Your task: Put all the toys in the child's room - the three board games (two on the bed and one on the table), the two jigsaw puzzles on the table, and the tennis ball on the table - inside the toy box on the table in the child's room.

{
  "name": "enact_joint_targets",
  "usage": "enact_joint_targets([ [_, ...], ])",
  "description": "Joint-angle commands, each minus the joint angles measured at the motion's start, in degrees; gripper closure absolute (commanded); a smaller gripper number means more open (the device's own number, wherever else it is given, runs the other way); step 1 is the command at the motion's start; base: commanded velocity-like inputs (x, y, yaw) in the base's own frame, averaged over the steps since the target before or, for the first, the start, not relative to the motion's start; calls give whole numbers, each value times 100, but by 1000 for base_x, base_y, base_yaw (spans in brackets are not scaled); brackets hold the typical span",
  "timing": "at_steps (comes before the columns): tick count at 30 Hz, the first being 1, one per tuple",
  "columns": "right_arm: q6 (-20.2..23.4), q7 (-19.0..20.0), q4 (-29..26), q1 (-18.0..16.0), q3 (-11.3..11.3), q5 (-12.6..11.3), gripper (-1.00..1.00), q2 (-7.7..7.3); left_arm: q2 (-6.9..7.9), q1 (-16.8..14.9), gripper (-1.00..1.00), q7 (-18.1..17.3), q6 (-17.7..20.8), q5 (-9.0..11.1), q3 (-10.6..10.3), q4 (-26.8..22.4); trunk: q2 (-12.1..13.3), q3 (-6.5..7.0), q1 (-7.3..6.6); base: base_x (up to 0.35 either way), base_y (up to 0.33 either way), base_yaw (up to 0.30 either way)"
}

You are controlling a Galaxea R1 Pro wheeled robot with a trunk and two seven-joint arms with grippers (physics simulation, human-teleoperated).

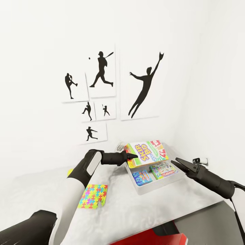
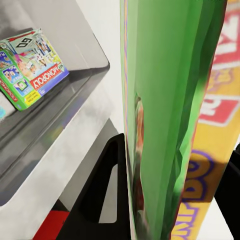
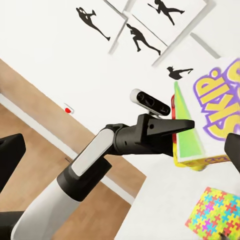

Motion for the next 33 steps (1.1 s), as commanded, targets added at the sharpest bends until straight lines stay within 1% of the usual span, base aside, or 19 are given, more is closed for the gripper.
enact_joint_targets([
  [1, 20, 28, 0, -6, -5, 18, -100, -1, -1, -7, 100, -17, 6, -11, -9, -10, -14, -23, 4, 0, 0, 0],
  [7, 20, 28, 3, -6, -20, 18, -100, -1, -1, -7, 100, -15, -70, -10, -43, -114, -14, -79, 4, 0, 0, 0],
  [10, 20, 28, 6, -6, -27, 18, -100, -1, -1, -8, 100, -16, -105, -10, -136, -170, -14, -107, 4, 0, 0, 0],
  [15, 20, 28, 1, -6, -30, 18, -100, -1, -1, -10, 100, -13, -365, -4, -421, -221, -14, -154, 4, 0, 0, 0],
  [17, 20, 28, 3, -6, -31, 18, -100, -1, -1, -10, 100, -16, -442, -2, -579, -226, -14, -173, 4, 0, 0, 0],
  [20, 20, 28, 4, -6, -31, 18, -100, -1, -1, -10, 100, -16, -482, -1, -675, -229, -14, -201, 4, 0, 0, 0],
  [26, 20, 28, 5, -6, -31, 18, -100, -1, -1, -11, 100, -17, -560, -1, -716, -237, -14, -257, 4, 0, 0, 0],
  [33, 20, 28, 5, -6, -31, 18, -100, -1, -1, -12, 100, -12, -770, -1, -722, -239, -14, -322, 4, 0, 0, 0],
])
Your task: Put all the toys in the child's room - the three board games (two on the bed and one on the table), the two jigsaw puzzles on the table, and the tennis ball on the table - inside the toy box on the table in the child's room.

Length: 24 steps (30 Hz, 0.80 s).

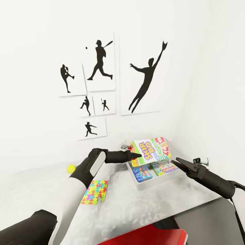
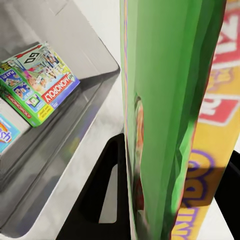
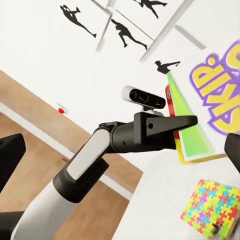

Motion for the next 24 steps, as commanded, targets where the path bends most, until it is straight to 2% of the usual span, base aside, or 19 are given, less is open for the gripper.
enact_joint_targets([
  [1, 20, 28, 1, -6, -5, 18, -100, 0, 0, -5, 100, -3, -12, 17, -3, 1, -13, -22, 3, 0, 0, 0],
  [10, 20, 47, -3, -6, -13, 18, -100, 0, 0, -7, 100, 56, -180, 14, -11, 0, -13, -106, 3, 0, 0, 0],
  [14, 20, 396, -6, -6, -39, 12, -100, 0, 0, -7, 100, 60, -210, 13, -11, 0, -13, -144, 3, 0, 0, 34],
  [16, 20, 815, -6, -3, -112, -9, -100, 0, 0, -7, 100, 61, -214, 10, -13, 0, -13, -162, 3, 0, 0, 70],
  [19, 20, 1187, -6, 95, -263, -47, -100, -11, 0, -7, 100, 61, -216, 9, -15, -37, -13, -190, 3, 0, 0, 79],
  [23, 20, 1355, -6, 361, -664, -149, -100, -3, 0, -7, 100, 61, -217, 12, -17, -140, -13, -228, 3, 0, 0, 77],
  [24, 20, 1364, -6, 382, -699, -163, -100, -2, 0, -7, 100, 61, -217, 13, -17, -153, -13, -237, 3, 0, 0, 76],
])
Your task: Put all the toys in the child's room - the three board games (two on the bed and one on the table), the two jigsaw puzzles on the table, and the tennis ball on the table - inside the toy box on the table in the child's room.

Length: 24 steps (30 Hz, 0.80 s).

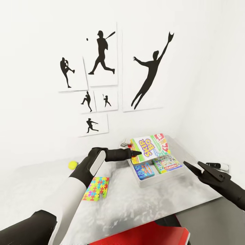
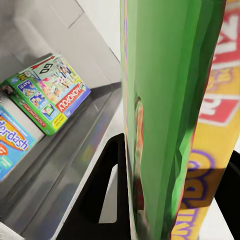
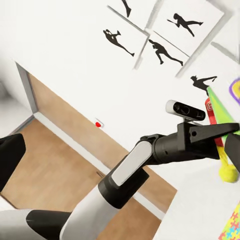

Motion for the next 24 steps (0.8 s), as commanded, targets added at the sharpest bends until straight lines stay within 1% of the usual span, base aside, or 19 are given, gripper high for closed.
enact_joint_targets([
  [1, 25, 28, -1, 27, -55, -17, -100, 0, -1, -6, 100, -1, 32, 19, 0, -18, -13, -22, 3, 0, 0, 75],
  [6, 25, 47, -1, 73, -129, -47, -100, 22, -1, -6, 100, -1, 36, 20, -1, -93, -13, -68, 3, 0, 0, 75],
  [18, 25, 51, 1, 82, -120, -53, -100, 69, -1, -6, 100, -3, 62, 26, -21, -351, -13, -180, 3, 0, 0, 75],
  [22, 25, 58, 1, 82, -150, -52, -100, 71, -1, -6, 100, -14, 72, 30, -265, -465, -13, -202, 3, 0, 0, 28],
  [24, 25, 63, 2, 82, -160, -48, -100, 71, -1, -6, 100, -33, 73, 30, -335, -524, -13, -204, 3, 0, 0, -3],
])
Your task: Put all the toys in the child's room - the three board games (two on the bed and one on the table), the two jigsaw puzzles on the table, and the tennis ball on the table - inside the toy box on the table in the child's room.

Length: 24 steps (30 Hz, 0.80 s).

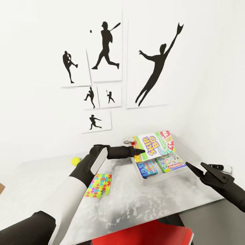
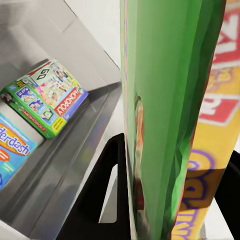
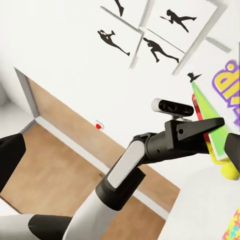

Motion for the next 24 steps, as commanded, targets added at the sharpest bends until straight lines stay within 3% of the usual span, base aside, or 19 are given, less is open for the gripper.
enact_joint_targets([
  [1, 25, 16, -1, -5, -5, 4, -100, -1, -1, -6, 100, -7, 26, 7, -9, -9, -12, -12, 3, 0, 0, -43],
  [11, 25, 21, 1, -5, -13, 7, -100, -1, -1, -6, 100, -31, 27, 8, -50, -44, -12, -14, 3, 0, 0, -193],
  [24, 25, 29, 2, -5, -14, 8, -100, 2, -1, -6, 100, -41, 1, 1, -51, -45, -12, -31, 3, 0, 0, -18],
])
